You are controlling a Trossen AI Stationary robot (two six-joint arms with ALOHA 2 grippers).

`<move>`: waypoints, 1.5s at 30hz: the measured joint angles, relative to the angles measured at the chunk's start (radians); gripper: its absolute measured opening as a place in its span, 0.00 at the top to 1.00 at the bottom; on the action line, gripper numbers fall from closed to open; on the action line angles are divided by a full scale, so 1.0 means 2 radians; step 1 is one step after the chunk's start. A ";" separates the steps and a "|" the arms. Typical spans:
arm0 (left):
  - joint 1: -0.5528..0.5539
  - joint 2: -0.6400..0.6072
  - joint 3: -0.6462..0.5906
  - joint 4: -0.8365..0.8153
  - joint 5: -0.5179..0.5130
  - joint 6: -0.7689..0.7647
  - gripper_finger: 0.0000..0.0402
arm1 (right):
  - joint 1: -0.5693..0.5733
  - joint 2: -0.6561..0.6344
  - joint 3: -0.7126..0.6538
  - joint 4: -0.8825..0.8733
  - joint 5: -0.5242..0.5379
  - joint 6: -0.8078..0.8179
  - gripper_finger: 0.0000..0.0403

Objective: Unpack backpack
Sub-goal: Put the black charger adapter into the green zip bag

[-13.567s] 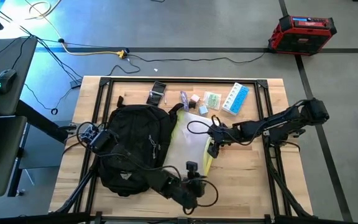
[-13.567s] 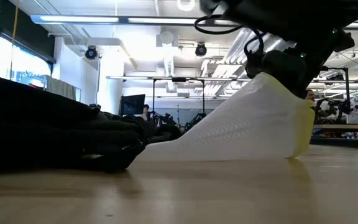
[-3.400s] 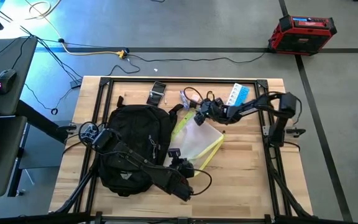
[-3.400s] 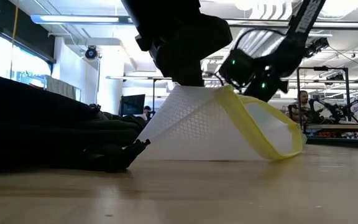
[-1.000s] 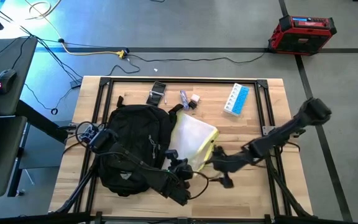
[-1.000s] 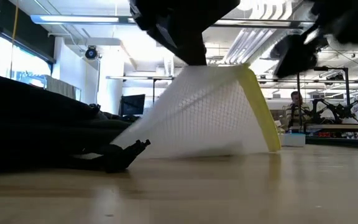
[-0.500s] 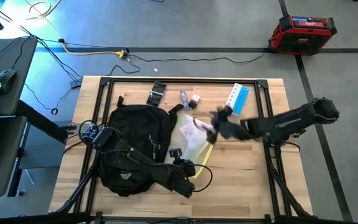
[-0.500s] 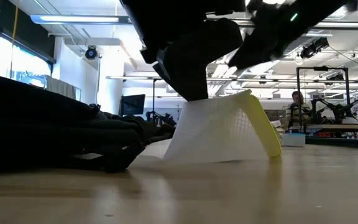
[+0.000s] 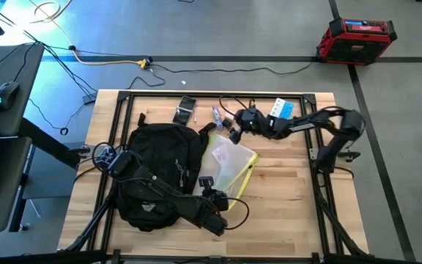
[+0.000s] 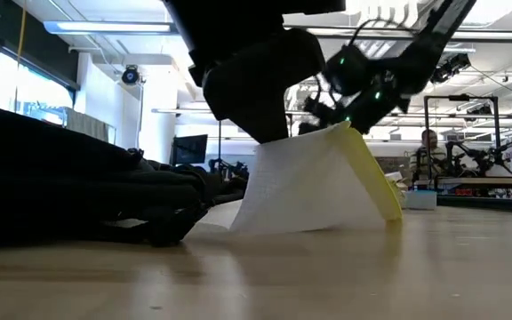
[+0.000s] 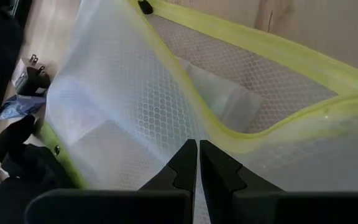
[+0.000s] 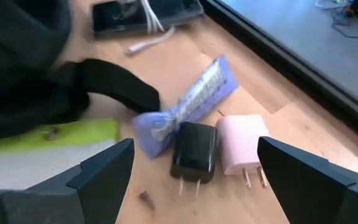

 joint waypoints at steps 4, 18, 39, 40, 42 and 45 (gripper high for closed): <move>0.002 0.000 0.000 -0.001 -0.003 0.008 1.00 | -0.001 0.051 0.000 0.035 -0.001 -0.012 0.19; 0.025 -0.001 0.000 0.000 -0.002 0.029 1.00 | -0.005 0.116 0.001 0.118 -0.009 -0.016 0.32; 0.018 -0.001 0.000 -0.011 -0.015 -0.010 1.00 | 0.101 -0.118 0.000 -0.226 0.033 -0.025 0.71; 0.017 -0.001 0.000 -0.013 -0.020 -0.012 1.00 | 0.121 -0.139 0.000 -0.257 0.032 -0.018 0.71; 0.013 -0.001 0.000 -0.014 -0.032 -0.020 1.00 | 0.168 -0.178 0.000 -0.307 0.025 0.005 0.71; 0.006 -0.001 0.000 -0.015 -0.061 -0.033 1.00 | 0.252 -0.218 0.000 -0.350 0.014 0.059 0.71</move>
